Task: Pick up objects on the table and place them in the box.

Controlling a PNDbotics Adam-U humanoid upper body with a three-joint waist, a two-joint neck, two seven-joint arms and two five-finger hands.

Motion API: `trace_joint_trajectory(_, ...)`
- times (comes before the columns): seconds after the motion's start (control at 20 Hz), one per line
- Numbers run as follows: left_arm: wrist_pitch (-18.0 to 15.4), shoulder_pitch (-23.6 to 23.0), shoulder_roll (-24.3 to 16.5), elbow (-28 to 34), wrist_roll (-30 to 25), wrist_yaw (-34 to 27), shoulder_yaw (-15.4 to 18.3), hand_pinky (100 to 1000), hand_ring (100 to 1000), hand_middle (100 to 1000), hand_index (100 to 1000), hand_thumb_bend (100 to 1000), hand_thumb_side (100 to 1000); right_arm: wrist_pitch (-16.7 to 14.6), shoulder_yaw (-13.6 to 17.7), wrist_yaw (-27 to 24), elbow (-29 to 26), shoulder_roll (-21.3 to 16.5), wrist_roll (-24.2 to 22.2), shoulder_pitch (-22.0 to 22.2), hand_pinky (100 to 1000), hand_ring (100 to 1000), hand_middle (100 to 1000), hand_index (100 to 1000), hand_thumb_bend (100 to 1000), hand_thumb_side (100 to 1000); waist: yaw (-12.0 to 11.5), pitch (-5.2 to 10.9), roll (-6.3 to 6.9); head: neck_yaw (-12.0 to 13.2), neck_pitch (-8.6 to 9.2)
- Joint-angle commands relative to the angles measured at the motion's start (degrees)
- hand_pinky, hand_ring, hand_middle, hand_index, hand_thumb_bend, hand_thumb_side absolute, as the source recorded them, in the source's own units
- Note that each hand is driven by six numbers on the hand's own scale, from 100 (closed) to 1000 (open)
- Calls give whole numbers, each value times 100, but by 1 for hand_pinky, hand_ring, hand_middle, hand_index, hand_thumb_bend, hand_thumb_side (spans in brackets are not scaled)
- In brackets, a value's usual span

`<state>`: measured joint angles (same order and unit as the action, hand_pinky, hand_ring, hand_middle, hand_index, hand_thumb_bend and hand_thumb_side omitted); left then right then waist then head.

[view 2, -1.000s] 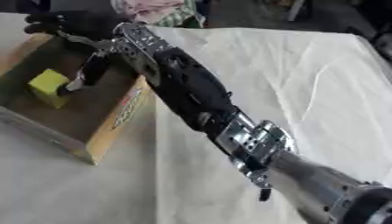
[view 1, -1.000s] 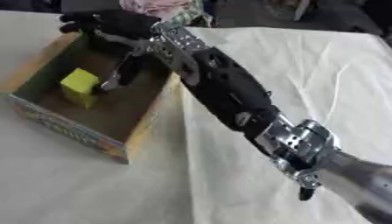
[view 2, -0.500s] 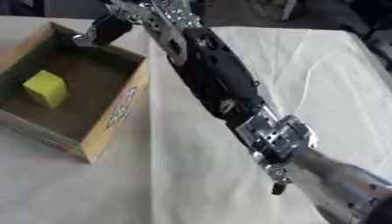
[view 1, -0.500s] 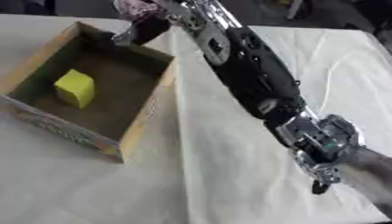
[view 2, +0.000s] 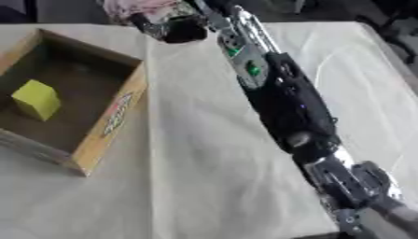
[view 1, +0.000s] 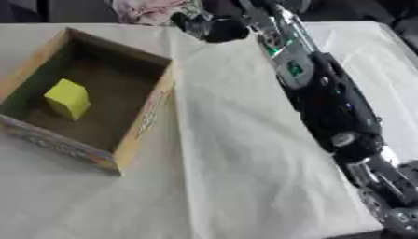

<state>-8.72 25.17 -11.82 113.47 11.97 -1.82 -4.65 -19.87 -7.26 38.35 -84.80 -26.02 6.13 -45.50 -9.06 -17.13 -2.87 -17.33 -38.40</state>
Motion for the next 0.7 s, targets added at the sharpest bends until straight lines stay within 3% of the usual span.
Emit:
trace_joint_trajectory(0.05,72,-26,-88,112,108,54,12,511,765,760,796,450,844,85,-83,-308,-550,-109,284,139,881,905,960,970,345,511,119,132,70,320,-64)
trace_joint_trajectory(0.3,198,-165,-65,112,181,90,-26,515,784,777,801,448,848,105,-268,-748,-1266,69,506,688,879,905,955,963,330,507,294,120,176,729,-112)
trace_joint_trajectory(0.7,278,-305,-80,112,250,153,-21,521,804,794,804,444,850,666,-354,-1406,-2298,169,58,1125,872,898,947,953,304,507,453,99,272,919,-147)
